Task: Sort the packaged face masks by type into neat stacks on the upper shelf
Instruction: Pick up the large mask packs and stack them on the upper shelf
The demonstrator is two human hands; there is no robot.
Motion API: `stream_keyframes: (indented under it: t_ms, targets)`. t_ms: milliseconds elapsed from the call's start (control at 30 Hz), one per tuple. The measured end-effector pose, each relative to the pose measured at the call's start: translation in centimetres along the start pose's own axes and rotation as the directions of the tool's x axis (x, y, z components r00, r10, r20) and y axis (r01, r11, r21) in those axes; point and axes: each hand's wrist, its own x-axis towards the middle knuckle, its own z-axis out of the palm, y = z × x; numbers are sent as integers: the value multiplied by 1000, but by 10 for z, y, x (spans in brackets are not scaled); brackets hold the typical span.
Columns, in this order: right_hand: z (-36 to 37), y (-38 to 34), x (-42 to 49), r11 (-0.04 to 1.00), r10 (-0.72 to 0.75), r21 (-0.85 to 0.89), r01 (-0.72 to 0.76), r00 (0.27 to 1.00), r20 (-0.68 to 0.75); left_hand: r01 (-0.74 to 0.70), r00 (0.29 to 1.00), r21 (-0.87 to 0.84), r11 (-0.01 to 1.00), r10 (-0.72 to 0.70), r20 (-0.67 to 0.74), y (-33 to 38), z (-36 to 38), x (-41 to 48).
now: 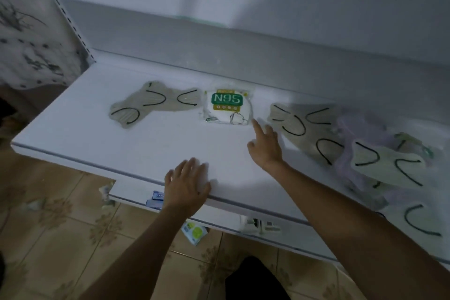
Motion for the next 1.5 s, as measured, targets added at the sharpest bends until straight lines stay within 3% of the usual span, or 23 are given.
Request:
stream_keyframes:
  t_ms: [167, 233, 333, 400, 500, 633, 700, 800, 867, 933, 1000, 1100, 1200, 1233, 1300, 1367, 1400, 1433, 1500]
  targets:
    - [3, -16, 40, 956, -113, -255, 148, 983, 148, 31, 997, -35, 999, -34, -72, -4, -15, 26]
    - [6, -10, 40, 944, -123, -285, 166, 979, 164, 77, 991, -192, 978, -95, -90, -6, -19, 38]
    - [7, 4, 19, 900, -210, -360, 248, 967, 141, 135, 970, -473, 871, -213, -116, -3, -24, 51]
    - [3, 16, -1, 889, -243, -361, 283, 958, 152, 194, 953, -619, 761, -295, -64, 4, -29, 52]
    - [2, 37, -42, 885, -250, -357, 299, 952, 178, 236, 950, -749, 620, -311, 42, 14, -32, 46]
    - [4, 58, -106, 920, -213, -313, 236, 971, 108, 262, 961, -788, 557, -226, 160, 37, -27, 23]
    - [7, 63, -130, 944, -136, -281, 173, 980, 145, 259, 966, -774, 578, -173, 194, 54, -23, 11]
    - [5, 73, -158, 984, -157, -81, 159, 987, 31, 232, 970, -715, 660, -106, 217, 83, -15, -5]
    - [1, 84, -162, 997, -11, 74, 9, 1000, 27, 209, 972, -657, 724, -81, 221, 104, -8, -14]
    - [-8, 90, -160, 904, 237, 353, -240, 970, 51, 212, 966, -641, 737, -61, 249, 125, -2, -21]
    - [-16, 98, -153, 837, 307, 453, -307, 949, 75, 224, 959, -597, 771, -66, 275, 145, 2, -26]
    - [-32, 119, -154, 904, 153, 392, -173, 985, 82, 224, 975, -524, 822, -183, 130, 171, 2, -24]
    - [-59, 158, -145, 959, -91, 274, 71, 994, 60, 255, 957, -633, 730, -284, 57, 198, -4, -20]
    - [-70, 171, -141, 965, -149, 221, 143, 989, 13, 266, 951, -677, 686, -303, 67, 206, -4, -16]
    - [-90, 203, -131, 973, -181, 97, 210, 952, -246, 328, 928, -728, 603, -352, 126, 215, -2, -6]
    - [-107, 244, -116, 993, -79, 49, 107, 913, -401, 415, 879, -779, 471, -428, 209, 216, 1, 3]
    - [-120, 263, -109, 999, 36, 50, -17, 910, -413, 446, 855, -806, 389, -452, 255, 218, 3, 5]
    - [-133, 283, -100, 979, 202, 78, -187, 892, -405, 459, 844, -828, 322, -449, 293, 224, 4, 5]
    - [-155, 319, -84, 838, 545, 230, -495, 777, -314, 458, 834, -847, 269, -459, 306, 235, 9, 4]
